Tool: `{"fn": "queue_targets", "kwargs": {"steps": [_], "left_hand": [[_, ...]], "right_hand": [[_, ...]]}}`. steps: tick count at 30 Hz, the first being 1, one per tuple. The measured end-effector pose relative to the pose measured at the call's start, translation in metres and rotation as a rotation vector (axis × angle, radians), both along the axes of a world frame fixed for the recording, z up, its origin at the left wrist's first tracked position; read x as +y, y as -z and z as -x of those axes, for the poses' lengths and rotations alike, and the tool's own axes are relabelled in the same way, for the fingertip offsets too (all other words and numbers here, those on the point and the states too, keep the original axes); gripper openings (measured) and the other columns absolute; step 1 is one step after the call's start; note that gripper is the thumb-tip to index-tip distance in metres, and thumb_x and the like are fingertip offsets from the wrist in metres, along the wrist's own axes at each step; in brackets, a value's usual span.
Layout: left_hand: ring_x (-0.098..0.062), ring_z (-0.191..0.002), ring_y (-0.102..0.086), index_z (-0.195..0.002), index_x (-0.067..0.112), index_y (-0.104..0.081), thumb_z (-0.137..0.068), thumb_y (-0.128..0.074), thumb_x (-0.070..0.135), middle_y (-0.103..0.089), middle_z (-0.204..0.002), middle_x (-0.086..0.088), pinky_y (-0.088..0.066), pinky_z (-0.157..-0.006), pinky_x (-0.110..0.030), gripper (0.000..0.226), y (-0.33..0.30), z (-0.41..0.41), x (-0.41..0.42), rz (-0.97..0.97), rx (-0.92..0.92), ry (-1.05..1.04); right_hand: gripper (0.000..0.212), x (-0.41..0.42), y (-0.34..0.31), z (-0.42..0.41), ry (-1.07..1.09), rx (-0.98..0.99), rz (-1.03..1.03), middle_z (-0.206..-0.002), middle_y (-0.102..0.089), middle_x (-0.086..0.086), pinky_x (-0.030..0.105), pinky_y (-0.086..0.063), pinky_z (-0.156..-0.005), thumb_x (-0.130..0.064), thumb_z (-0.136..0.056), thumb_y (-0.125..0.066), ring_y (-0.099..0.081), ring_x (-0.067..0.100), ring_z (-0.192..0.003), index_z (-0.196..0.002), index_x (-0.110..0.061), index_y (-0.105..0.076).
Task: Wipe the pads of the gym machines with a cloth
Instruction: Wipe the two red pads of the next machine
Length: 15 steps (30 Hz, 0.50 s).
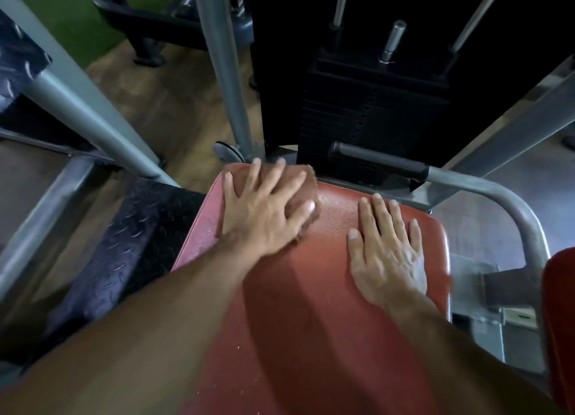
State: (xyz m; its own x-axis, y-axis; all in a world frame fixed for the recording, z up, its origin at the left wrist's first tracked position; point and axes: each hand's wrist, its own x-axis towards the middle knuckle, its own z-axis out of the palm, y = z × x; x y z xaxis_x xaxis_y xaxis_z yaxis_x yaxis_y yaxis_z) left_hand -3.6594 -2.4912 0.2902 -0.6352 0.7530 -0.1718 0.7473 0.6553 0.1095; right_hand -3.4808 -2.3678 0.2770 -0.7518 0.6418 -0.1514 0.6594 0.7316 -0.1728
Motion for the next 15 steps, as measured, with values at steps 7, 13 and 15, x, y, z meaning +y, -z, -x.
{"fn": "queue_targets", "kwargs": {"steps": [7, 13, 15], "left_hand": [[-0.025, -0.153, 0.004, -0.15, 0.054, -0.011, -0.09, -0.015, 0.077, 0.001, -0.166, 0.013, -0.004, -0.11, -0.074, 0.063, 0.006, -0.025, -0.031, -0.023, 0.043, -0.127], [-0.024, -0.152, 0.002, -0.148, 0.056, -0.014, -0.086, -0.016, 0.081, 0.001, -0.165, 0.016, -0.017, -0.108, -0.075, 0.067, 0.007, 0.031, -0.02, -0.042, -0.072, -0.194], [-0.026, -0.152, -0.003, -0.148, 0.053, -0.019, -0.087, -0.02, 0.078, -0.004, -0.165, 0.012, -0.019, -0.108, -0.074, 0.066, 0.011, 0.012, -0.033, -0.073, -0.004, -0.227]], "right_hand": [[0.066, -0.002, -0.002, 0.0, 0.002, 0.013, 0.0, -0.168, -0.001, -0.003, 0.048, 0.002, -0.124, -0.052, -0.099, -0.008, 0.006, 0.018, -0.154, -0.159, -0.026, -0.008], [0.066, -0.003, -0.001, -0.001, -0.01, 0.016, -0.001, -0.168, 0.0, -0.002, 0.049, 0.002, -0.124, -0.052, -0.099, -0.011, 0.006, 0.02, -0.154, -0.16, -0.026, -0.008], [0.066, -0.003, 0.0, 0.0, -0.014, 0.026, -0.002, -0.168, -0.001, -0.002, 0.049, 0.002, -0.124, -0.052, -0.099, -0.011, 0.006, 0.02, -0.154, -0.159, -0.026, -0.009]]}}
